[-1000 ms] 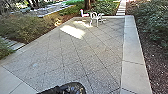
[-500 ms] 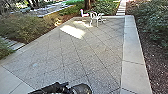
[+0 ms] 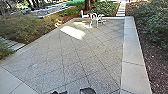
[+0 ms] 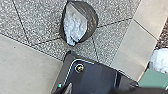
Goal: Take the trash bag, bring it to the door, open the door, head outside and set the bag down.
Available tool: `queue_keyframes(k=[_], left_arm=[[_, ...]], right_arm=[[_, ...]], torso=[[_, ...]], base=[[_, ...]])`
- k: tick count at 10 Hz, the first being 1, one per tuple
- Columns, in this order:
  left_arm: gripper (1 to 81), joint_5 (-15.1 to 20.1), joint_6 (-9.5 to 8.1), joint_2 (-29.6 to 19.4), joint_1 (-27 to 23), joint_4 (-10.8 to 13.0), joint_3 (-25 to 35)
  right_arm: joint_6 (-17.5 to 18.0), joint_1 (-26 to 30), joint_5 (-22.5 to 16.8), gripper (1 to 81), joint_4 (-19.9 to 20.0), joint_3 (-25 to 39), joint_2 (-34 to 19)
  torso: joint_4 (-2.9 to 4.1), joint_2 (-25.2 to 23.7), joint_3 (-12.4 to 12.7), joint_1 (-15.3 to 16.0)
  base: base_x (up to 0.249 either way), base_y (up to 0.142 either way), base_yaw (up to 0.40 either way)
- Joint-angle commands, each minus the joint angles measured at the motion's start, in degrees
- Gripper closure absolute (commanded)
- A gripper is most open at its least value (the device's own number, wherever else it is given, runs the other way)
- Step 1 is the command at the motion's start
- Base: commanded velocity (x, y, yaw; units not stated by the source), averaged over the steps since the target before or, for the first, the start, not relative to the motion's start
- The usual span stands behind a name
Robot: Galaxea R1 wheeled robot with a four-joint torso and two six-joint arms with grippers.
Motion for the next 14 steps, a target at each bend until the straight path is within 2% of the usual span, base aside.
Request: queue_keyframes(k=[1, 3, 4, 5, 6, 7, 8, 9, 10, 11, 12, 13, 14], left_arm=[[1.0, -0.1, 6.31, 0.6, 4.8, -0.7, -0.5], [1.0, -1.2, 10.62, 0.9, 11.8, -0.7, -0.5], [1.0, -1.5, 14.56, 1.3, 15.7, -0.6, -0.6], [1.0, -4.5, 17.11, 1.4, 19.7, -0.5, -0.6], [1.0, -7.9, 19.13, 1.7, 23.2, -0.4, -0.6], [1.0, -10.0, 20.8, 2.1, 26.3, -0.3, -0.6], [1.0, -11.9, 22.13, 2.4, 28.7, -0.3, -0.6], [1.0, -13.4, 22.66, 2.7, 30.6, -0.3, -0.6], [1.0, -16.6, 23.62, 3.5, 32.5, -0.3, -0.6], [1.0, -19.5, 24.24, 4.3, 34.6, -0.3, -0.6], [1.0, -22.7, 24.94, 5.4, 36.5, -0.2, -0.6], [1.0, -24.3, 25.47, 6.0, 37.7, -0.1, -0.6], [1.0, -24.7, 25.91, 6.5, 38.4, -0.2, -0.6]], right_arm=[[-0.3, 0.7, -3.5, 1.0, -0.3, 1.9, 2.6], [-0.1, 0.8, -3.5, 1.0, -0.3, 1.7, 2.6], [-0.1, 1.0, -3.5, 1.0, -0.3, 1.7, 2.6], [-0.1, 1.1, -3.5, 1.0, -0.3, 1.7, 2.6], [-0.1, 1.2, -3.5, 1.0, -0.3, 1.8, 2.6], [-0.1, 1.3, -3.5, 1.0, -0.3, 2.0, 2.6], [-0.1, 1.3, -3.5, 1.0, -0.3, 2.0, 2.6], [-0.1, 1.3, -3.5, 1.0, -0.3, 2.0, 2.7], [-0.1, 1.4, -3.5, 1.0, -0.3, 2.0, 2.7], [-0.1, 1.4, -3.2, 1.0, -0.3, 2.0, 2.7], [-0.1, 1.4, -2.8, 1.0, -0.3, 2.0, 2.8], [-0.1, 1.4, -2.8, 1.0, -0.3, 2.0, 2.8], [-0.1, 1.4, -2.8, 1.0, -0.3, 2.0, 2.9]], torso=[[0.0, 0.0, 5.6, 0.0], [0.0, 0.0, 9.2, 0.0], [0.0, 0.0, 11.4, 0.0], [-4.02, 0.0, 12.4, 0.0], [-4.41, 0.0, 13.9, -0.1], [-5.38, -0.1, 15.1, -0.1], [-6.77, -0.1, 16.7, -0.1], [-8.11, -0.1, 18.2, -0.1], [-5.55, -0.1, 15.5, -0.1], [-6.86, -0.1, 16.9, -0.2], [-7.6, -0.2, 17.3, -0.2], [-7.71, -0.2, 17.7, -0.2], [-12.71, -0.2, 17.6, -0.3]], base=[[0.0, 0.0, 0.0], [0.0, 0.0, 0.0], [0.0, 0.0, 0.0], [0.0, 0.0, 0.0], [0.0, 0.0, 0.0], [0.0, 0.0, 0.0], [0.0, 0.0, 0.0], [0.0, 0.0, 0.0], [0.0, 0.0, 0.0], [0.0, 0.0, 0.0], [0.0, 0.0, 0.0], [0.0, 0.0, 0.0], [0.0, 0.0, 0.0]])
